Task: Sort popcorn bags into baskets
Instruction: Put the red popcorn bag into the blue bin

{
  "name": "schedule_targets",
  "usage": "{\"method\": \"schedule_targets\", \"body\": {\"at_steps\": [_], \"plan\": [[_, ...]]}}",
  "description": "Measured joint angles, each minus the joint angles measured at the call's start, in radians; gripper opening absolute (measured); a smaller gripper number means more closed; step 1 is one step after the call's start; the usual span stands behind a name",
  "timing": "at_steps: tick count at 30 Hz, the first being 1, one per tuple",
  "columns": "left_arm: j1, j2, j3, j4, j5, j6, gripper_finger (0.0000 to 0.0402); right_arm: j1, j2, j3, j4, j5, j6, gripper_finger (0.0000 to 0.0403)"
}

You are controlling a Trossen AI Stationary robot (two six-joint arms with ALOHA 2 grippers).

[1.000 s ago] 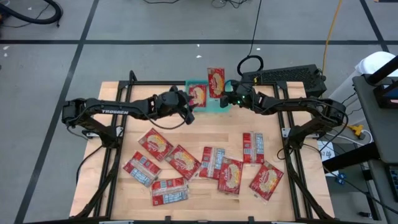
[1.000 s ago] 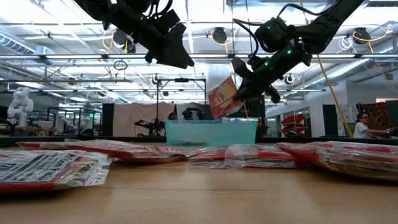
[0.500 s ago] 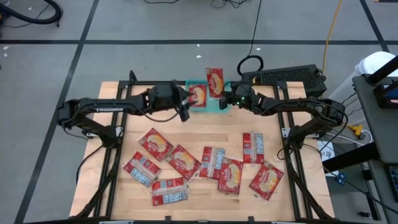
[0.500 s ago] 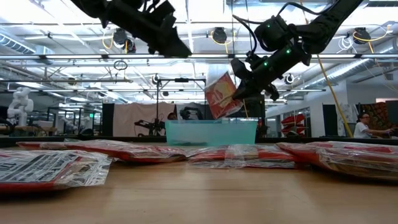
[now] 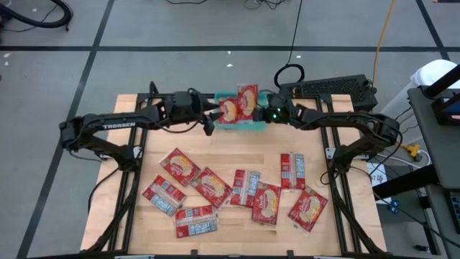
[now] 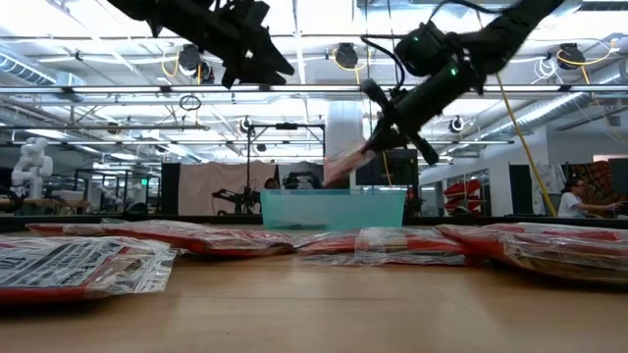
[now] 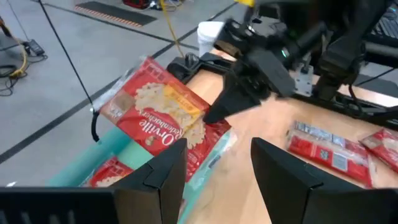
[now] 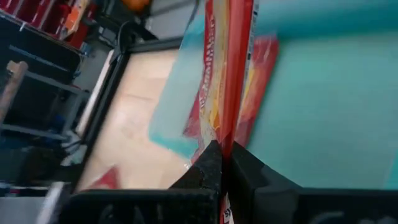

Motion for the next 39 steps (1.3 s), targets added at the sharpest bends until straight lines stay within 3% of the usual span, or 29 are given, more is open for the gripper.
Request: {"method": "schedule_targets", "body": {"at_steps": [9,16,27,39], "plan": [[-0.044,-0.109,0.0,-0.003,-0.004,0.0,0.0182,-0.071,-0.003,0.28,-0.379,-0.056,0.068,0.0],[-0.052,-0.21,0.0,-0.01,-0.012,-0.014,0.0182,-0.119,-0.004,0.375,-0.584,-0.133,-0.018,0.0],[-0.063,-0.247,0.0,-0.041,-0.013,-0.07,0.0182,-0.177,0.003,0.253,-0.441,-0.132,0.066,0.0],[-0.035,-0.246,0.0,-0.074,-0.013,-0.05,0.0182,-0.164,0.016,0.171,-0.438,-0.133,0.125,0.0]]}}
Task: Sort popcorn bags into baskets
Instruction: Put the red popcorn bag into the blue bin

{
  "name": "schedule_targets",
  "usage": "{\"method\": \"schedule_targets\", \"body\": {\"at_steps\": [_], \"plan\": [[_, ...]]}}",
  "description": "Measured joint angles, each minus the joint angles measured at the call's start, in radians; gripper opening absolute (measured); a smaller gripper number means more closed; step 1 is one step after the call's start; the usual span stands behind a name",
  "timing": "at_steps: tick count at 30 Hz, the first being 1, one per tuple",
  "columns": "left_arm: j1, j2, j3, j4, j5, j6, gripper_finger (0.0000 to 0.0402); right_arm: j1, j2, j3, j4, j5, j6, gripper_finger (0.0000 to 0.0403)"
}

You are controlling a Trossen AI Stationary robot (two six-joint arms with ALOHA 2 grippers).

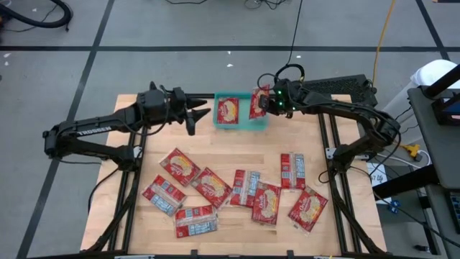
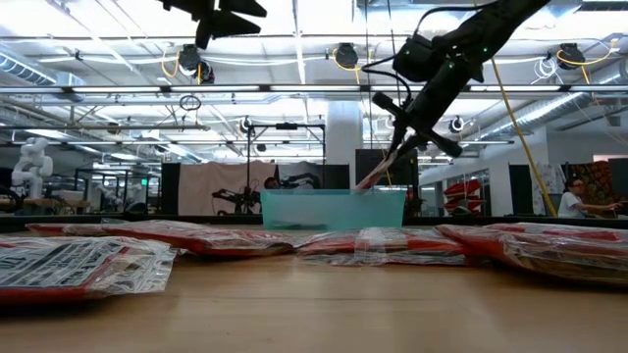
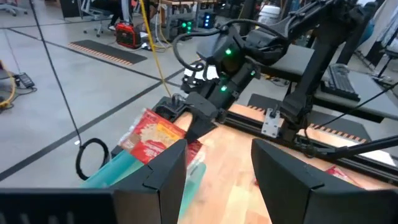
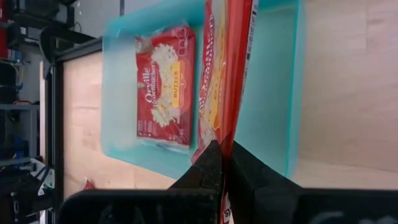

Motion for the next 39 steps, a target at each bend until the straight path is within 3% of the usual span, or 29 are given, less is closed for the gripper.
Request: {"method": "schedule_targets", "body": {"at_steps": [6,32,39], "plan": [[0.031,0.0,0.0,-0.011,-0.001,0.0,0.0182,0.009,0.059,0.0,0.09,-0.071,0.042,0.0],[0.073,0.0,0.0,-0.004,0.002,0.073,0.0182,0.02,0.156,-0.002,0.114,-0.076,0.054,0.0],[0.083,0.0,0.0,-0.004,0.001,0.072,0.0182,0.02,0.175,-0.002,0.118,-0.046,0.053,0.0024]]}}
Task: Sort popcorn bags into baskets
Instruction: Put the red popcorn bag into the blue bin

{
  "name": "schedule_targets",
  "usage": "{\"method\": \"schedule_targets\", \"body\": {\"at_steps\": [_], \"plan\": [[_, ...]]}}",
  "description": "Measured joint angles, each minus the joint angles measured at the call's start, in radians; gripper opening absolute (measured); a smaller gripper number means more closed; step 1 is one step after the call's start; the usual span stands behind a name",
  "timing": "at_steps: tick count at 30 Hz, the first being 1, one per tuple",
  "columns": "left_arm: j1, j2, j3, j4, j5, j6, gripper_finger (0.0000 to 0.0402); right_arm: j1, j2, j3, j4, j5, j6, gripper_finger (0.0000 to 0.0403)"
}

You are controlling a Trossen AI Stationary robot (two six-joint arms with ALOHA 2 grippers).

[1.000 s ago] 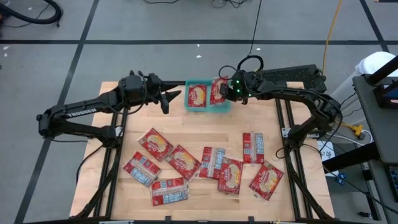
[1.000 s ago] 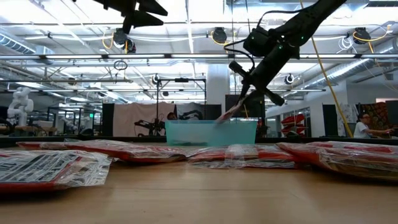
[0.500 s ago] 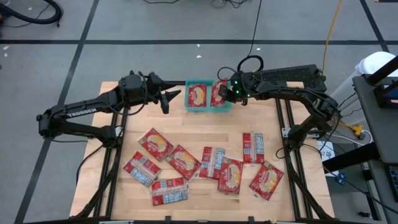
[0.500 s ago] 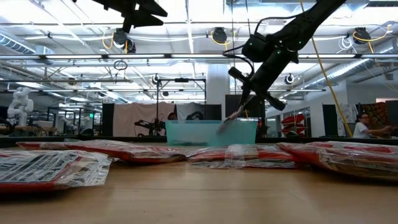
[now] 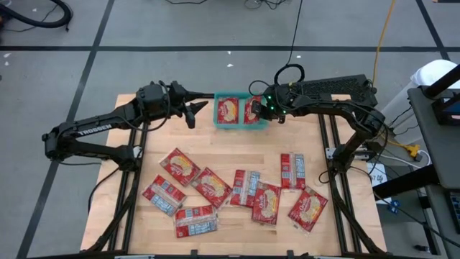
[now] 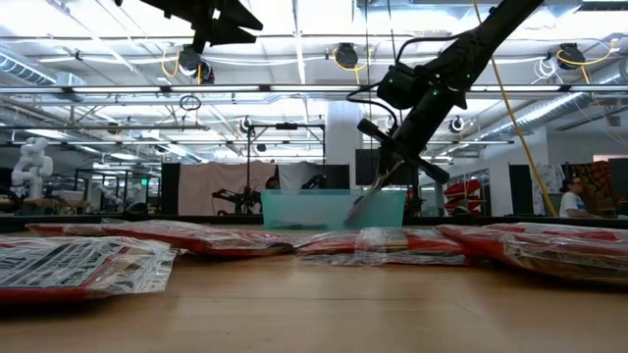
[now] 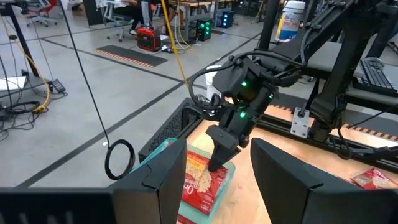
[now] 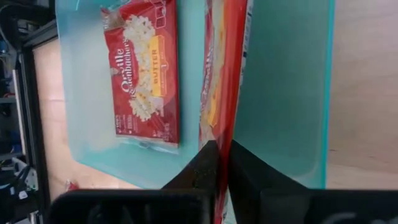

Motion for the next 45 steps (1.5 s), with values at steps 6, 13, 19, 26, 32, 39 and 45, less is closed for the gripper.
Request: {"method": "schedule_targets", "body": {"at_steps": [6,13,19,26,32,39,45], "plan": [[0.0,0.0,0.0,-0.001,0.0,0.0,0.0182,-0.002,0.0,0.0,-0.001,0.023,-0.006,0.0069],[0.009,0.0,0.0,-0.006,-0.002,-0.001,0.0182,-0.003,-0.008,0.0,-0.011,0.046,-0.025,0.011],[0.033,0.0,0.0,-0.006,-0.002,0.0,0.0182,-0.013,-0.038,0.002,-0.044,0.103,-0.038,0.012],[0.043,0.0,0.0,-0.019,-0.002,-0.008,0.0182,-0.05,-0.112,0.001,-0.088,0.126,-0.078,0.0121],[0.047,0.0,0.0,-0.202,-0.002,-0.159,0.0182,-0.077,-0.221,0.002,-0.028,0.028,-0.237,0.0121],[0.046,0.038,-0.006,-0.649,-0.017,-0.489,0.0182,-0.094,-0.363,0.002,-0.063,-0.189,-0.448,0.0121],[0.01,0.077,-0.015,-0.902,0.096,-0.796,0.0182,-0.094,-0.491,0.002,-0.197,-0.297,-0.644,0.0121]]}}
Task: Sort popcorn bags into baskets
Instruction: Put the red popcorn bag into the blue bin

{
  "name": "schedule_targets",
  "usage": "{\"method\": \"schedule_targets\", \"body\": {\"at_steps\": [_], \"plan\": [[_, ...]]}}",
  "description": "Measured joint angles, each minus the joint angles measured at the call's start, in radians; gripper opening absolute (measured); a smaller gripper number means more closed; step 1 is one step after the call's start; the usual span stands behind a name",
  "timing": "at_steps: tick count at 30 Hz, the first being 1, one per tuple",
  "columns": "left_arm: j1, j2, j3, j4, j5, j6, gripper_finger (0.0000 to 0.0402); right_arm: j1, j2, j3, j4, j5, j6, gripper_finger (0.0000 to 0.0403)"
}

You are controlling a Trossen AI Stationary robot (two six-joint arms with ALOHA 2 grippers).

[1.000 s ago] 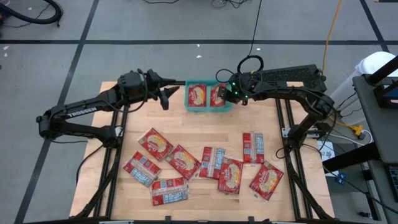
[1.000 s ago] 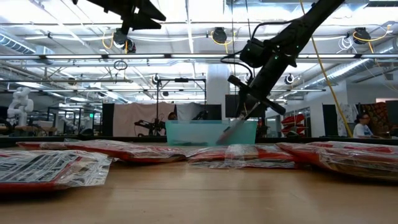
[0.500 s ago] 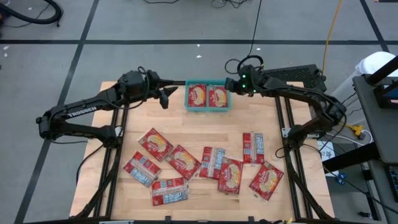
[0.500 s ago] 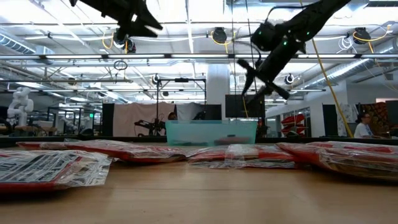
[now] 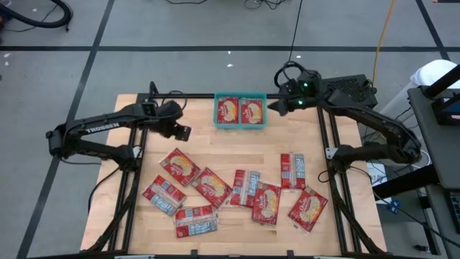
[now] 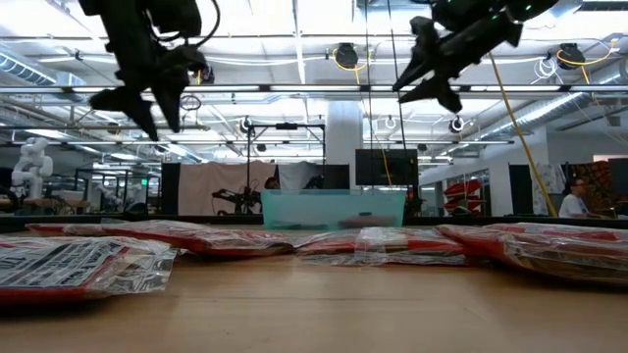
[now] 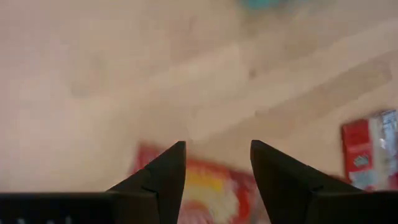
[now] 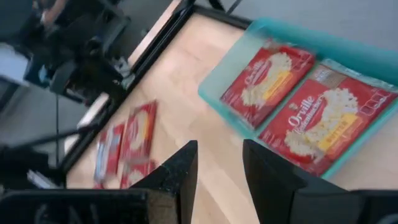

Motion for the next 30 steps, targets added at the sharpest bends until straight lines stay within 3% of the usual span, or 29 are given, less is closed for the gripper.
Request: {"method": "schedule_targets", "body": {"at_steps": [3,9,16,21,25,30], "plan": [[-0.038,0.002,0.0,-0.033,0.037,-0.19,0.0182,0.0,-0.058,0.0,-0.066,-0.003,-0.045,0.0121],[-0.132,0.001,0.0,-0.028,0.014,-0.477,0.0182,0.0,-0.139,0.0,-0.114,-0.023,-0.103,0.0121],[-0.223,0.026,-0.066,0.003,-0.034,-0.859,0.0182,0.001,-0.16,0.0,-0.124,-0.026,-0.114,0.0121],[-0.304,0.043,-0.124,0.083,-0.037,-1.029,0.0184,0.001,-0.16,0.0,-0.125,-0.067,-0.118,0.0121],[-0.385,0.065,-0.149,0.171,-0.076,-1.136,0.0207,0.003,-0.16,-0.001,-0.147,-0.104,-0.174,0.0121],[-0.491,0.12,-0.152,0.234,-0.086,-1.241,0.0265,0.002,-0.158,-0.001,-0.194,-0.102,-0.201,0.0121]]}}
